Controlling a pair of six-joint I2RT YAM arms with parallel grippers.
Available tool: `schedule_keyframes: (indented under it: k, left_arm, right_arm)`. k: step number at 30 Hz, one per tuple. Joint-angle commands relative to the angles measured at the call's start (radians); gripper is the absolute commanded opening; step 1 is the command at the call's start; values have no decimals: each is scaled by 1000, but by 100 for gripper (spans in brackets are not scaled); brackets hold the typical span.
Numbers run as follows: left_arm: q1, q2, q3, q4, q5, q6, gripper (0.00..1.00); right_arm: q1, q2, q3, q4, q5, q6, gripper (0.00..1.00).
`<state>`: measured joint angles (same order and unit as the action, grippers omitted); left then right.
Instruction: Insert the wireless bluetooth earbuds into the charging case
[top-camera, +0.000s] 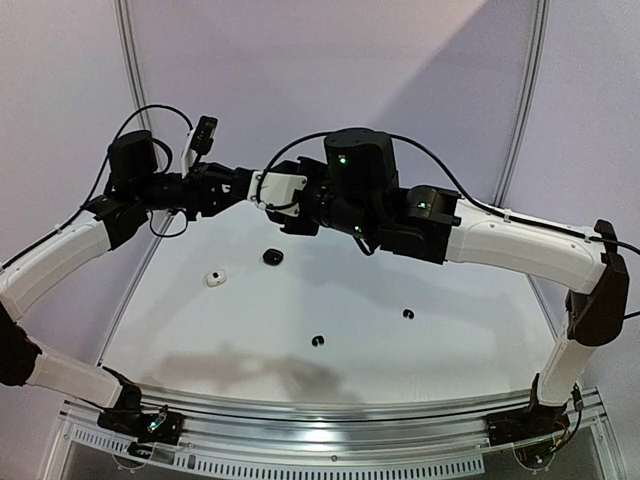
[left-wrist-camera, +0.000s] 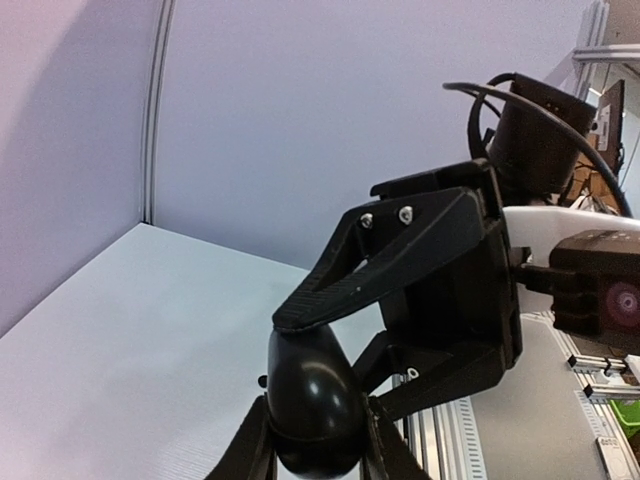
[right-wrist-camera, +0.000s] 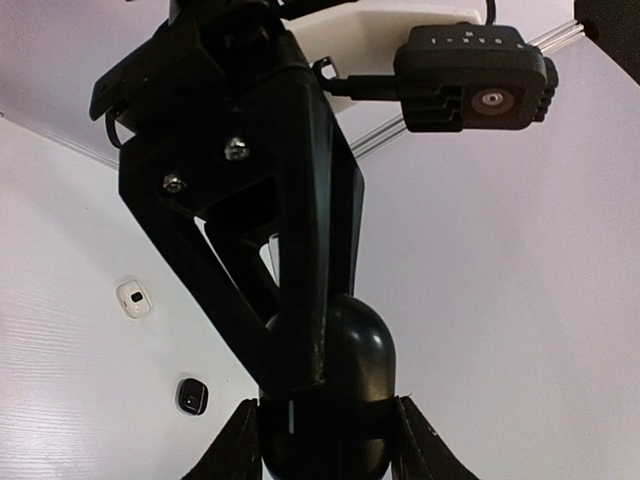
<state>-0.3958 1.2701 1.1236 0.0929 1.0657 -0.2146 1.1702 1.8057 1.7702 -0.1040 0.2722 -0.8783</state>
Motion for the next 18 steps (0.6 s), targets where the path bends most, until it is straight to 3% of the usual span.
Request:
schedule_keyframes:
  k: [1, 3, 5, 10, 18]
  left_arm:
    - [-21, -14, -5, 67, 79, 13, 0]
    - [-17, -23, -16, 95, 86, 16, 0]
    - [-11, -30, -28, 133, 103, 28, 0]
    - [-4, -45, -92, 317, 160, 47, 0]
    - [-5, -39, -133, 418, 193, 47, 0]
  right_arm:
    - [4, 14, 10, 26, 19, 79, 61]
    - [-5, 2, 28, 2, 25, 166, 80]
    - [-31, -40, 29, -48, -77, 278, 87]
    - [-115, -191, -61, -70, -462, 644, 88]
    - [-125, -189, -71, -139, -549, 839, 85]
